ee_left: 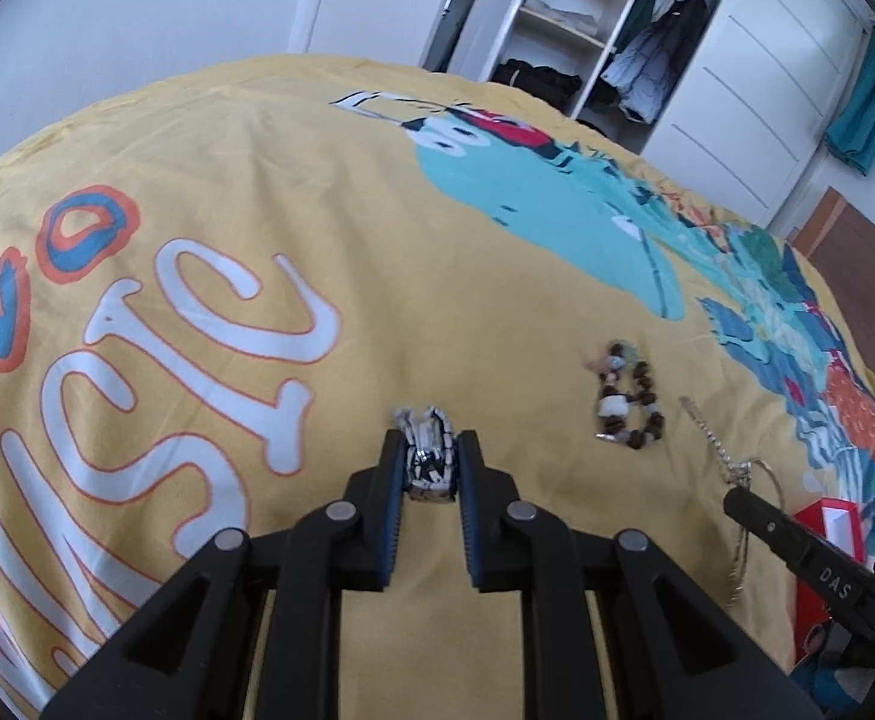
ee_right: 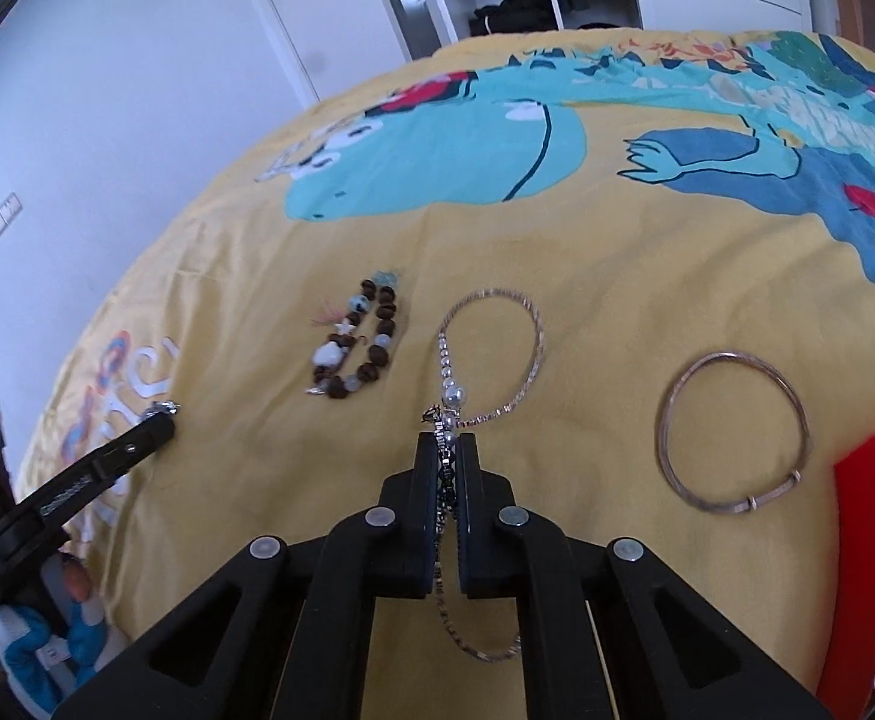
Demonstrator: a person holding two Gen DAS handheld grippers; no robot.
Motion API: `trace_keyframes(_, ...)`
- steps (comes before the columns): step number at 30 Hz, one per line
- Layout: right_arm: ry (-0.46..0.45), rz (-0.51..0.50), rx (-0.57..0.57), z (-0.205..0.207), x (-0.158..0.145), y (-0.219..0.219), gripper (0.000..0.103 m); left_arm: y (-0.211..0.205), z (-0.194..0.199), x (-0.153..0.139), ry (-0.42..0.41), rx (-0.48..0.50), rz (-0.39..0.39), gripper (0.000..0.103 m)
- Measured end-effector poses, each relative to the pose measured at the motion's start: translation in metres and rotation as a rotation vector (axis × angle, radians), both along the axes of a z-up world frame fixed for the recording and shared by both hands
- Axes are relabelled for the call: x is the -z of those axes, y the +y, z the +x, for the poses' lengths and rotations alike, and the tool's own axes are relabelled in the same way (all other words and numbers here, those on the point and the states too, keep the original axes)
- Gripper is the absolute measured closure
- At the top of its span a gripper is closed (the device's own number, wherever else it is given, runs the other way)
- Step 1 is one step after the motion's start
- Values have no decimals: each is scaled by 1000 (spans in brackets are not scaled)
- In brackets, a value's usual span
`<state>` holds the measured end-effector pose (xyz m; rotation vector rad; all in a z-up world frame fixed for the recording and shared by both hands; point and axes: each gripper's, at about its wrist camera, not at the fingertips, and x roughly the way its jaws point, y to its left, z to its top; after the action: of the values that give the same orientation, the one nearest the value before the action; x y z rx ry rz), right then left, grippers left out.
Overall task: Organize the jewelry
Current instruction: 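Carry the watch and necklace into the red box and open both tools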
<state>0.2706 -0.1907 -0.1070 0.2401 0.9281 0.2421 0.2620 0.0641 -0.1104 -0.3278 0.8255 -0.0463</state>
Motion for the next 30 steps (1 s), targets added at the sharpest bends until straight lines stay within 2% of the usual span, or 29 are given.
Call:
trace_keyframes(5, -40, 38, -5, -17, -21, -3, 98, -13, -8, -13, -32, 31, 13, 88)
trace_keyframes(14, -147, 67, -5, -63, -89, -19, 98, -32, -37, -50, -74, 58, 23, 88)
trace_keyframes(21, -244, 50, 44, -110, -143, -55, 98, -64, -73, -86, -95, 111, 2, 88)
trace_keyframes(26, -281, 35, 102, -142, -162, -95, 98, -107, -86, -114, -120, 174, -13, 88)
trace_keyframes(30, -288, 29, 163, -163, -166, -136, 98, -146, -93, -124, -124, 231, -21, 88)
